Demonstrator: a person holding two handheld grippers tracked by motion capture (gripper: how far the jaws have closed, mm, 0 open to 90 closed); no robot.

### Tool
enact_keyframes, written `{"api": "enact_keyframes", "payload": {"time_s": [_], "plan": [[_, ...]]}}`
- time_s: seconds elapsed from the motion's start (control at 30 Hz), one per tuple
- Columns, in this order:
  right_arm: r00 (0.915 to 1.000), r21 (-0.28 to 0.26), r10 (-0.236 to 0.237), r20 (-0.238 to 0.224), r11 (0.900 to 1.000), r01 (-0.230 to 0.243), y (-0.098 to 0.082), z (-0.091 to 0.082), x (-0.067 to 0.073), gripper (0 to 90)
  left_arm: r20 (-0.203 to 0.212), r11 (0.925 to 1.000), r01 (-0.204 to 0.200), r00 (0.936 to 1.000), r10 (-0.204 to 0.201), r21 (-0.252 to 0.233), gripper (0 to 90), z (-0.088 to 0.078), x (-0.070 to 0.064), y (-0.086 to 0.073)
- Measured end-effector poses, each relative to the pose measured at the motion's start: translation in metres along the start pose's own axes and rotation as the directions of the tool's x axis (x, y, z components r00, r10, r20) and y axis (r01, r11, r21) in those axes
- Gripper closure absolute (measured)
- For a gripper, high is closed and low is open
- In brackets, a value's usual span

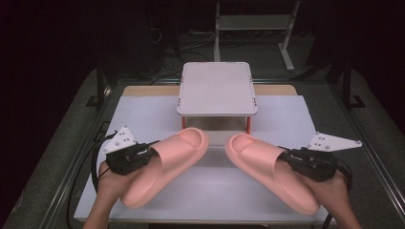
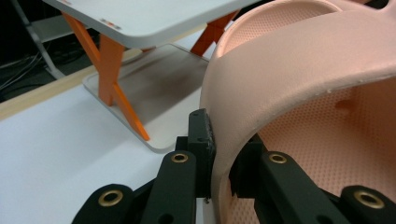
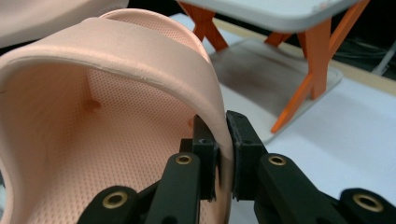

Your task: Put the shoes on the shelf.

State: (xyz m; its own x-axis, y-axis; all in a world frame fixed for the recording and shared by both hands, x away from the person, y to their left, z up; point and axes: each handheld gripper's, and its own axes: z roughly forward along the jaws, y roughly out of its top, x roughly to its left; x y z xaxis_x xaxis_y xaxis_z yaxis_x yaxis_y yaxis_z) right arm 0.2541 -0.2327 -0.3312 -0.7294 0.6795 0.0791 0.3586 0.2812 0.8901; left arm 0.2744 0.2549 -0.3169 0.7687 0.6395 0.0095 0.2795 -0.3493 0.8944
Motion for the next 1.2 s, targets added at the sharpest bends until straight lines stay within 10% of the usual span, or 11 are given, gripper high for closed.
{"api": "enact_keyframes", "payload": {"time_s": [1.2], "plan": [[0.9959, 0.045, -0.081, -0.04, 0.996, 0.083, 0.111, 0.028, -0.039, 82.2, -0.039, 0.9985, -0.036, 0.9985, 0.038, 0.042, 80.8, 0.025, 0.07, 0.082]]}}
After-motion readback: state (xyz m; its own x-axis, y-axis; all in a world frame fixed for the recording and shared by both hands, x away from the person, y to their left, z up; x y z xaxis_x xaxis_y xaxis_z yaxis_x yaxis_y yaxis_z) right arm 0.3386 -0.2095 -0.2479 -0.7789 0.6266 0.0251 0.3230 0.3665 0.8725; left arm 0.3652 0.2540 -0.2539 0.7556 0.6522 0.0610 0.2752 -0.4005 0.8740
